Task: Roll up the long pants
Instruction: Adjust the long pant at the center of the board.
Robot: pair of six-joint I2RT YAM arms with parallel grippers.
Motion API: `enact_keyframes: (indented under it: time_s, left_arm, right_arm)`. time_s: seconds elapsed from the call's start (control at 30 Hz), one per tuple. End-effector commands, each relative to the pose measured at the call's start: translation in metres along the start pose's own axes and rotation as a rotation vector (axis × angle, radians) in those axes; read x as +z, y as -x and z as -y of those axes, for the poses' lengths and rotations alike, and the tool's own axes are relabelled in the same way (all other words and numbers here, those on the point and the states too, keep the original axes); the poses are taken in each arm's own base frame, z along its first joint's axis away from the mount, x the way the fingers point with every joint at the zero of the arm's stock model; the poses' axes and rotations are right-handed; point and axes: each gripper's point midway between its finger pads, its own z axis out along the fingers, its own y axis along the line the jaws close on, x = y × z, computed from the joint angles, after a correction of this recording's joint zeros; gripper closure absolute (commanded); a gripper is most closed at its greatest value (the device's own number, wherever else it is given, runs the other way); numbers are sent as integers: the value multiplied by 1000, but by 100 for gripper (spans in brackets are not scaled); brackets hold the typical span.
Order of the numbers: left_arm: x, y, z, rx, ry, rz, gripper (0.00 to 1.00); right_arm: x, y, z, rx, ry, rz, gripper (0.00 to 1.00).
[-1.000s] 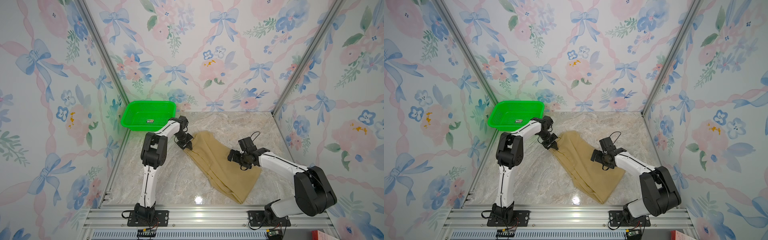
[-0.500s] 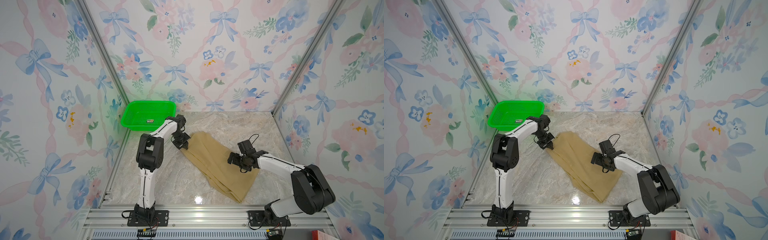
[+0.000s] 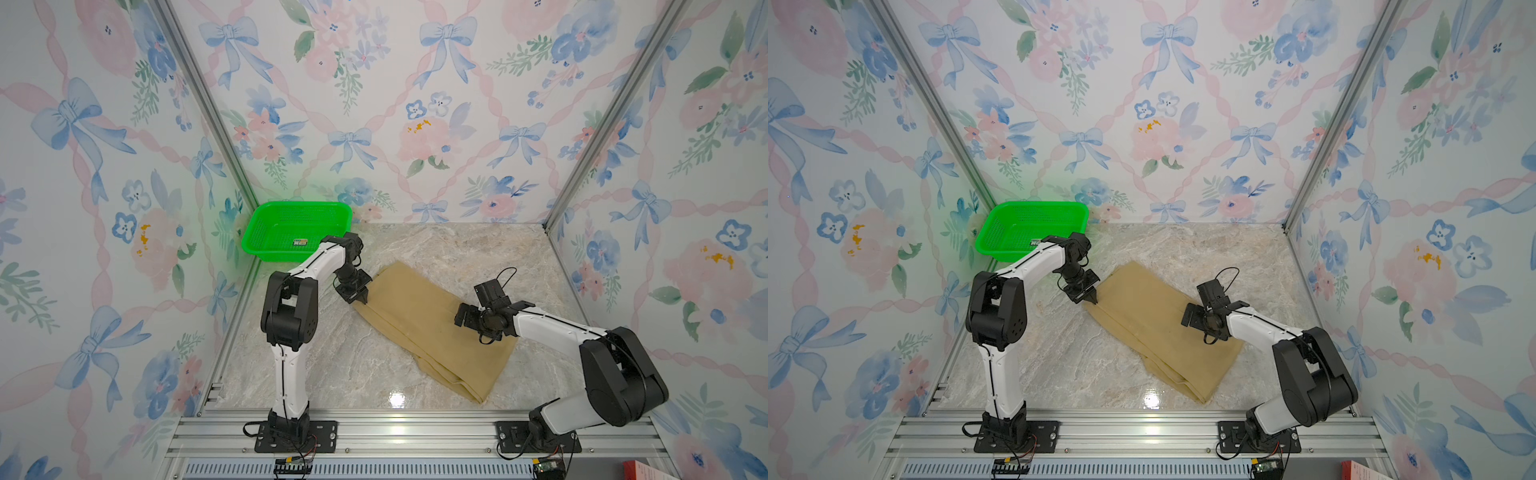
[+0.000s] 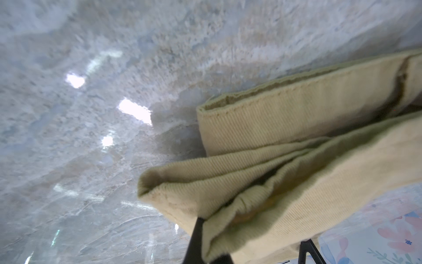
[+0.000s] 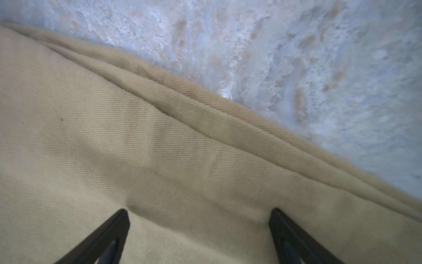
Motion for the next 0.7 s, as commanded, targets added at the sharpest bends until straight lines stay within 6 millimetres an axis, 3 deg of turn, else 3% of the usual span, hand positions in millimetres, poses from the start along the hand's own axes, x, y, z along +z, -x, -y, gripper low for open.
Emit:
enact_keyframes:
  time_s: [0.0, 0.03, 0.1, 0.2, 0.3, 0.43, 0.5, 0.6, 0.67]
  left_arm:
    - [-6, 2, -25, -25, 67, 37, 98]
    - [-3, 1, -27, -26, 66, 24, 85]
    - [1, -1, -29, -30, 69, 3, 68]
    - [-7, -2, -19, -18, 55, -18, 63]
    - [-35, 0, -1, 18, 27, 20, 60]
    - [-56, -8, 52, 17, -152, -14, 45]
    - [-51, -14, 73, 28, -178, -48, 45]
    - [-26, -20, 97, 36, -199, -97, 1]
    - [-3, -25, 109, 25, -209, -155, 1]
  right_arm:
    - [22, -29, 22, 5, -70, -105, 0]
    - [21, -27, 21, 2, -69, -106, 0]
    - [14, -21, 14, -16, -56, -88, 0]
    - [-2, -5, 4, -50, -47, -40, 0]
    - [-24, 10, -1, -108, -60, 1, 0]
    - [-47, 11, 10, -203, -151, 15, 0]
    - [-47, 2, 19, -225, -182, -16, 0]
    - [-40, -17, 35, -259, -230, -72, 0]
    - [-34, -28, 46, -278, -258, -112, 0]
